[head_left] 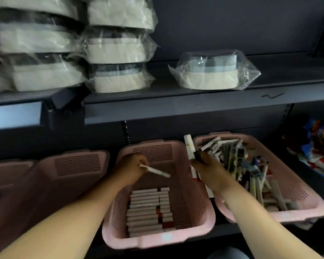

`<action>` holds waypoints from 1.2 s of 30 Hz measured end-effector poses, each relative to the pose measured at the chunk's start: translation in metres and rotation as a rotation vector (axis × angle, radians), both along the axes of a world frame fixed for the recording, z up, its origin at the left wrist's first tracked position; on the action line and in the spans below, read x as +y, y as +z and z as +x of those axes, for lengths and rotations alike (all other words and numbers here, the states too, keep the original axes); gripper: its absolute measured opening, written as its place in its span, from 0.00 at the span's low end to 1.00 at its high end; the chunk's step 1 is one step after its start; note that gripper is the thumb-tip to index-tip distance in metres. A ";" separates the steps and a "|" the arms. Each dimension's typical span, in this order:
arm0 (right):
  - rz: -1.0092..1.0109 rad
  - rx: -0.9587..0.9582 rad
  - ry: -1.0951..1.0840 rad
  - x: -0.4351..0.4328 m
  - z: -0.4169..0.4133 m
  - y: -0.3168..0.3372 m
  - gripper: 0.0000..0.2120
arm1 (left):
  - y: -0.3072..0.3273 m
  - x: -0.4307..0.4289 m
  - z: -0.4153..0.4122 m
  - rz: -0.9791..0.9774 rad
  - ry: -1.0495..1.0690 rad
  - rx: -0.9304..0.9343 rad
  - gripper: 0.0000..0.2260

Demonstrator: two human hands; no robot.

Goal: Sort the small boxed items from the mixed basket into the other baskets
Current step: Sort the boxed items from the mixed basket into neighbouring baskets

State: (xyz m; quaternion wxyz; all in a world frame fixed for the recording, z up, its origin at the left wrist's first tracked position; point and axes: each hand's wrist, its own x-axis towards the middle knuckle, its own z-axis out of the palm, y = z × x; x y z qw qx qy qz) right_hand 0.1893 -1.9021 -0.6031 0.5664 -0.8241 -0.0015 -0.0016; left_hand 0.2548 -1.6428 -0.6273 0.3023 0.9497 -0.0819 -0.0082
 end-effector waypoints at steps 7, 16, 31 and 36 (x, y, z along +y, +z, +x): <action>-0.065 0.024 0.052 0.006 0.007 -0.006 0.09 | -0.017 0.005 0.006 0.497 -0.178 0.137 0.13; -0.078 0.027 0.056 0.007 0.016 -0.012 0.09 | -0.013 -0.029 0.005 0.561 -0.301 0.150 0.13; -0.153 0.028 0.063 0.016 0.012 -0.003 0.11 | -0.025 -0.018 -0.001 0.390 -0.312 0.125 0.07; 0.000 0.124 0.128 0.033 0.009 0.002 0.06 | -0.004 -0.035 -0.002 -0.253 -0.185 0.110 0.06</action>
